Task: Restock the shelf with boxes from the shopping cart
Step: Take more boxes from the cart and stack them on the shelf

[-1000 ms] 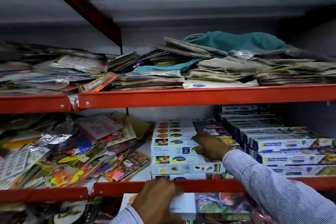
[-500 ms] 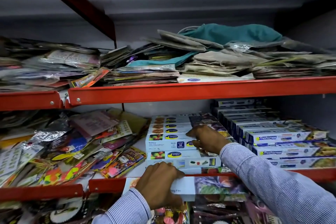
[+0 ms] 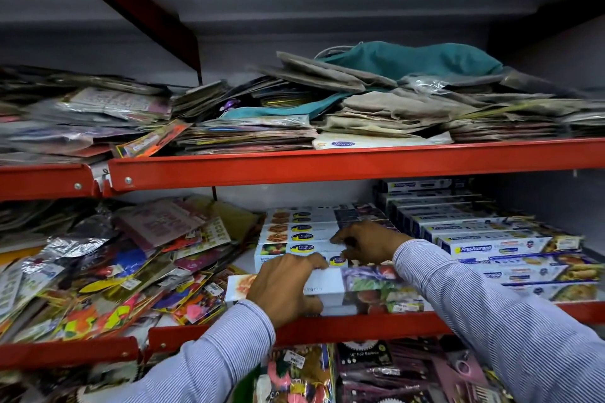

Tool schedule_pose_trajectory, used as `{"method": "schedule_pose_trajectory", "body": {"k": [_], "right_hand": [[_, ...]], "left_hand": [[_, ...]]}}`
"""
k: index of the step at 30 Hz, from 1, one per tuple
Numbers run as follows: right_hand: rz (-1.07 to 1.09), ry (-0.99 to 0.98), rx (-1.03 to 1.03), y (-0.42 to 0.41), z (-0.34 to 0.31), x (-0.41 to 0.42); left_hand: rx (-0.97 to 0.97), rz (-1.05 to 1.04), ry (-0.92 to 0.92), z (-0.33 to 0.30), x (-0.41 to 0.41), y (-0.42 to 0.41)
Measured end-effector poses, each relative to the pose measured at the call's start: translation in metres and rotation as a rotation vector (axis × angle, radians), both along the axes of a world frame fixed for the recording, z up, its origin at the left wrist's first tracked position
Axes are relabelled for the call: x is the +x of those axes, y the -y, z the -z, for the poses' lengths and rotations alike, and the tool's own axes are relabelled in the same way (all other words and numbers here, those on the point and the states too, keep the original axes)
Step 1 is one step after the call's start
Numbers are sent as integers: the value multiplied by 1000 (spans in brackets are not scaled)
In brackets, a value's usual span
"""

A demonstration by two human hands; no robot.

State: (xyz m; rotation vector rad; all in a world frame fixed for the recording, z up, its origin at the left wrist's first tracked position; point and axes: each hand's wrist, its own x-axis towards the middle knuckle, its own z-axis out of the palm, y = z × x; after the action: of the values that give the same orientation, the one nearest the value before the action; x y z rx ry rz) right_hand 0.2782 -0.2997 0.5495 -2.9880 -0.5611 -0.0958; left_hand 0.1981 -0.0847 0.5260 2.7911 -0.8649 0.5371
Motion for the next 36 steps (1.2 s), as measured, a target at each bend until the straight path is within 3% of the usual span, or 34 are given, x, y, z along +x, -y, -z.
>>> {"method": "schedule_pose_trajectory", "body": {"k": [13, 22, 28, 36], "right_hand": [[15, -48, 94, 17, -3, 3], [13, 463, 223, 13, 49, -39], [53, 439, 106, 20, 71, -45], [29, 451, 83, 24, 68, -42]], "left_hand": [[-174, 83, 51, 27, 53, 19], [-219, 43, 182, 57, 62, 21], [-146, 6, 223, 62, 63, 23], [-179, 37, 146, 58, 61, 34]]}}
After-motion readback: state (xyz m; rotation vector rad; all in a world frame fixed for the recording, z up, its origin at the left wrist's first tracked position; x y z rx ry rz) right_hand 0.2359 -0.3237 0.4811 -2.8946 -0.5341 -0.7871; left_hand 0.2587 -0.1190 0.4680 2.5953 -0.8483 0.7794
